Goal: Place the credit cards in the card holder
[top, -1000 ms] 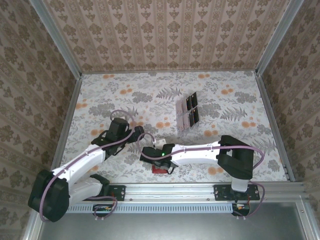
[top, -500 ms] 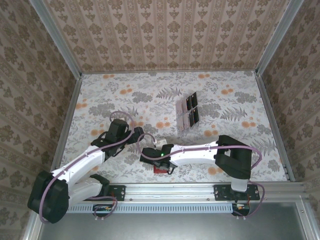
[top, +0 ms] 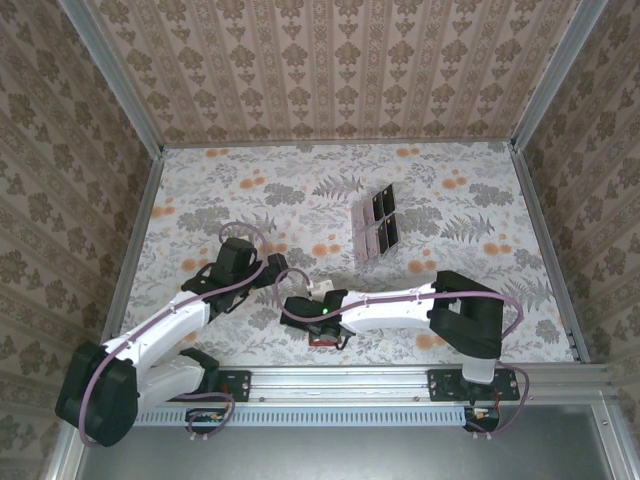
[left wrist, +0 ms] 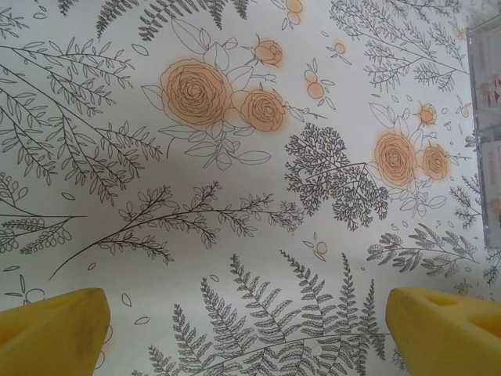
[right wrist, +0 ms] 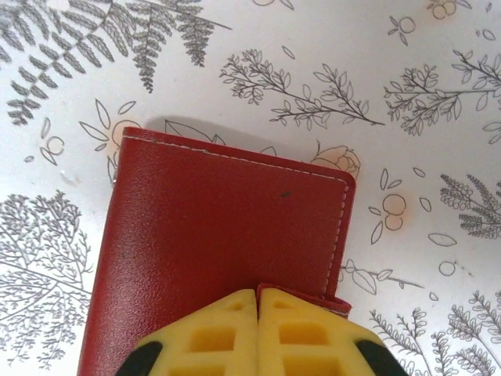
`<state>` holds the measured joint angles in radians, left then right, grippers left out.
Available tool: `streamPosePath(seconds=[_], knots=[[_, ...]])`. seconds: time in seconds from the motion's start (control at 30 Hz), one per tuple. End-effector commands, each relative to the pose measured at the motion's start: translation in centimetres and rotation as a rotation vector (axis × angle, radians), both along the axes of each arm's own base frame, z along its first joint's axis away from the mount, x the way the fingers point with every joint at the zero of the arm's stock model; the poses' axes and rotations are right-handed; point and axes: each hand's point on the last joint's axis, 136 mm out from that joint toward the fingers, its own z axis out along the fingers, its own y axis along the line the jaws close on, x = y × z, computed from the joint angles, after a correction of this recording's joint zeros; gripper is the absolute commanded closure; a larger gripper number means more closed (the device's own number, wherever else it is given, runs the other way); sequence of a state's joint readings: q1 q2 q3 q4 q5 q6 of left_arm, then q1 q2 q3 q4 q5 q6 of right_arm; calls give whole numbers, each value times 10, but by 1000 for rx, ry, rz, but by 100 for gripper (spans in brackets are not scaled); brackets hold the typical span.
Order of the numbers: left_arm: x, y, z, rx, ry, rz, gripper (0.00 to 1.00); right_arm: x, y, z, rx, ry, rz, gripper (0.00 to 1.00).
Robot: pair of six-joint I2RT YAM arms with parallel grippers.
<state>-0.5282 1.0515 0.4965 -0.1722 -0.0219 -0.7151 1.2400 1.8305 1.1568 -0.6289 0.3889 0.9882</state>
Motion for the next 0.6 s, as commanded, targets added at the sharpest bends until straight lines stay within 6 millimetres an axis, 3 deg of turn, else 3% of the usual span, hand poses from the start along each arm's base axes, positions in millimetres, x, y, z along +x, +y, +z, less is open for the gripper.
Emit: streamPosePath(seconds=[0.0,0.3,0.57], knots=[[1,-4,8,-32,-7,-8,0,-2,-11,-4,-11,16,11,100],[-6,-25,15,-128,16,-88,0,23,0,36,216,-43,5,100],[-11,-51,23,-323,26,-120,0,50,7,61,287,-86,-9,100]])
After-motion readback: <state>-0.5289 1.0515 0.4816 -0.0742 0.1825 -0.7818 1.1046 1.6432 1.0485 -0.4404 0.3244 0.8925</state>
